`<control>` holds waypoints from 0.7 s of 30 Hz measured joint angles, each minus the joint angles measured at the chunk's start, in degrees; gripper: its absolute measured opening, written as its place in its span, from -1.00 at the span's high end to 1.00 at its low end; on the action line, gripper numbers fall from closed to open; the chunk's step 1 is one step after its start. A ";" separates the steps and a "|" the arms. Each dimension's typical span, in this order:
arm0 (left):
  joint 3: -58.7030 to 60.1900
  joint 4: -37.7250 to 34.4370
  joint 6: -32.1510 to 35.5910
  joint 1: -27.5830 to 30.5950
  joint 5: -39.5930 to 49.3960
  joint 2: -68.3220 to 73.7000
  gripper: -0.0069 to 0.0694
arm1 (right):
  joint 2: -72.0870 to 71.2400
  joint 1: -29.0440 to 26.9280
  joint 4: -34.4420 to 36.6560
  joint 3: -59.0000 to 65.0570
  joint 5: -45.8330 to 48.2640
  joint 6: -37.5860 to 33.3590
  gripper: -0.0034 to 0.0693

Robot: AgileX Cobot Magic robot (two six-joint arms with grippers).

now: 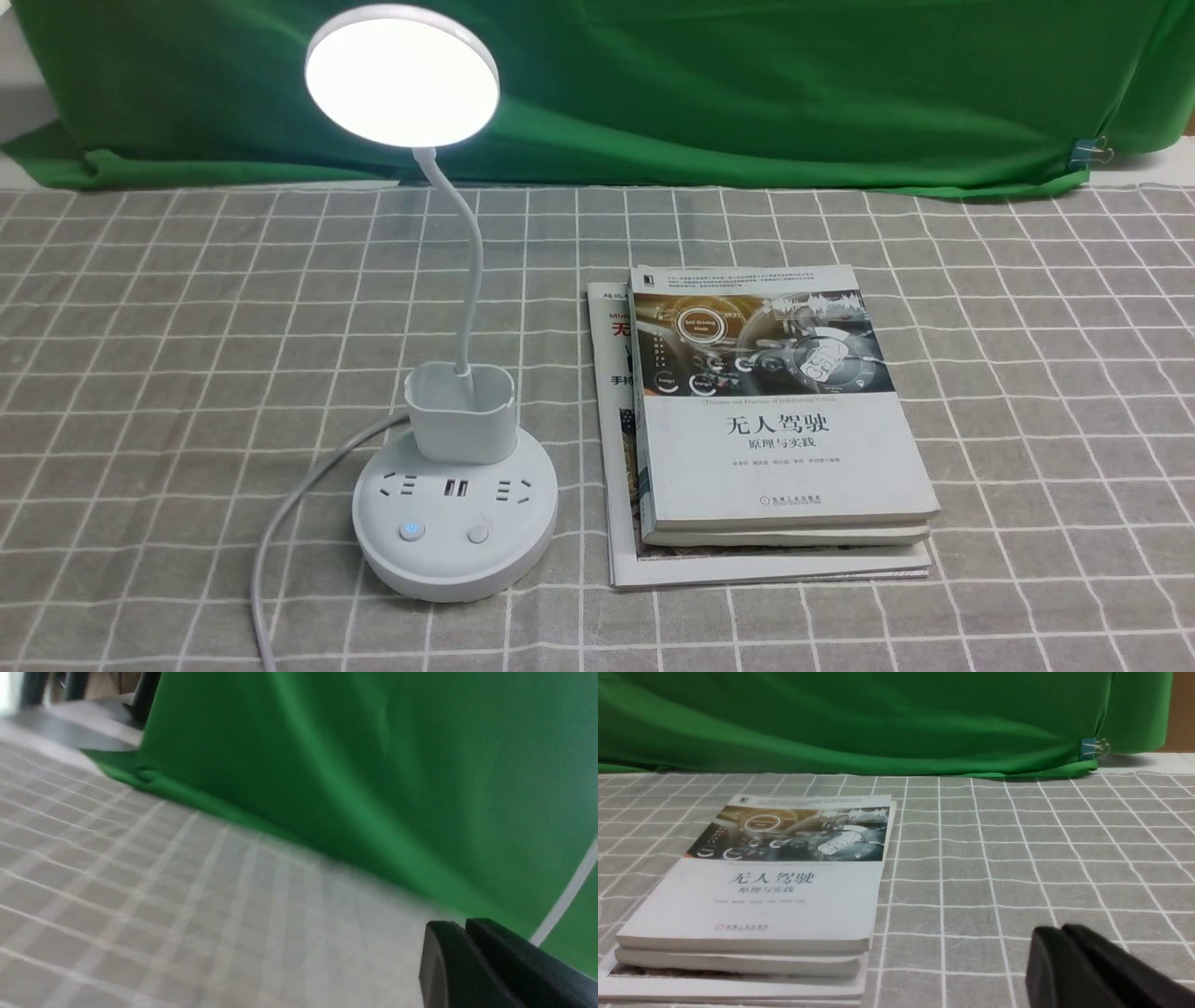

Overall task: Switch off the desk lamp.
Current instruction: Use the left arm to press the button switch on the lamp holder

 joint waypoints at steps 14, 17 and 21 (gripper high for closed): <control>-20.70 4.32 -1.62 0.00 25.93 16.21 0.77 | 0.00 0.00 0.00 0.00 0.00 0.00 0.81; -28.40 6.68 3.72 0.00 38.96 26.84 0.77 | 0.00 0.00 0.00 0.00 0.00 0.00 0.81; -38.63 7.23 11.68 -0.98 53.80 44.65 0.77 | 0.00 0.00 0.00 0.00 0.00 0.00 0.81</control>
